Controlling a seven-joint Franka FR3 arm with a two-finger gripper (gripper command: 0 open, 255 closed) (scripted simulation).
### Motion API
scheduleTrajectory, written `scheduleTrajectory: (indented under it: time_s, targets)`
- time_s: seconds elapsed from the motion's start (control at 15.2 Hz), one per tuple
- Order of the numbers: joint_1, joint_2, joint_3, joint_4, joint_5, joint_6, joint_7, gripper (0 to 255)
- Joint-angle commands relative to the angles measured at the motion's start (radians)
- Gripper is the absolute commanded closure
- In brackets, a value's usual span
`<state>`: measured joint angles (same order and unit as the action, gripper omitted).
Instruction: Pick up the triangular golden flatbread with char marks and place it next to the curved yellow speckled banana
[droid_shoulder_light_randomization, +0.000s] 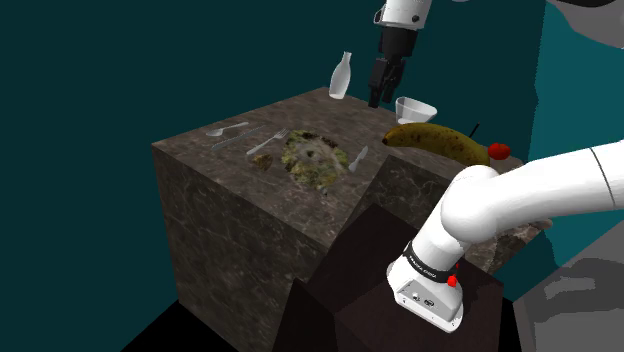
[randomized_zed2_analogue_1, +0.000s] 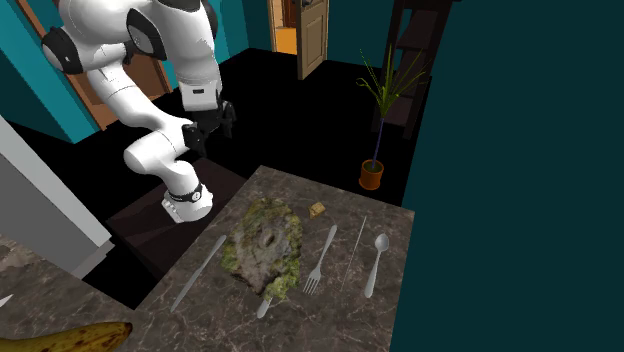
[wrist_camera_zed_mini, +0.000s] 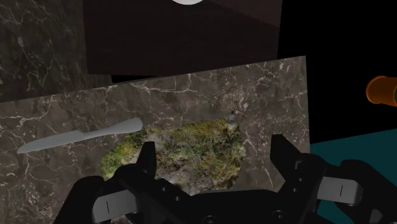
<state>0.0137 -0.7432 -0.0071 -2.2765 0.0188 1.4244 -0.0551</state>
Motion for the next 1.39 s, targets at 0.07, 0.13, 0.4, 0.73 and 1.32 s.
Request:
scheduleTrajectory:
  time_s: [0.07,0.13,0.4,0.73,1.32]
  targets:
    - [0.002,0.014,0.018,-0.013,0.004,0.033,0.021,0]
    - [0.004,0.029,0.037,-0.025,0.008,0.065,0.042,0]
    - [0.01,0.107,0.11,-0.056,0.013,0.195,0.126,0]
    - [0.009,0.238,0.197,-0.06,-0.003,0.35,0.239,0]
    - [-0.012,0.553,0.335,0.037,-0.136,0.569,0.483,0]
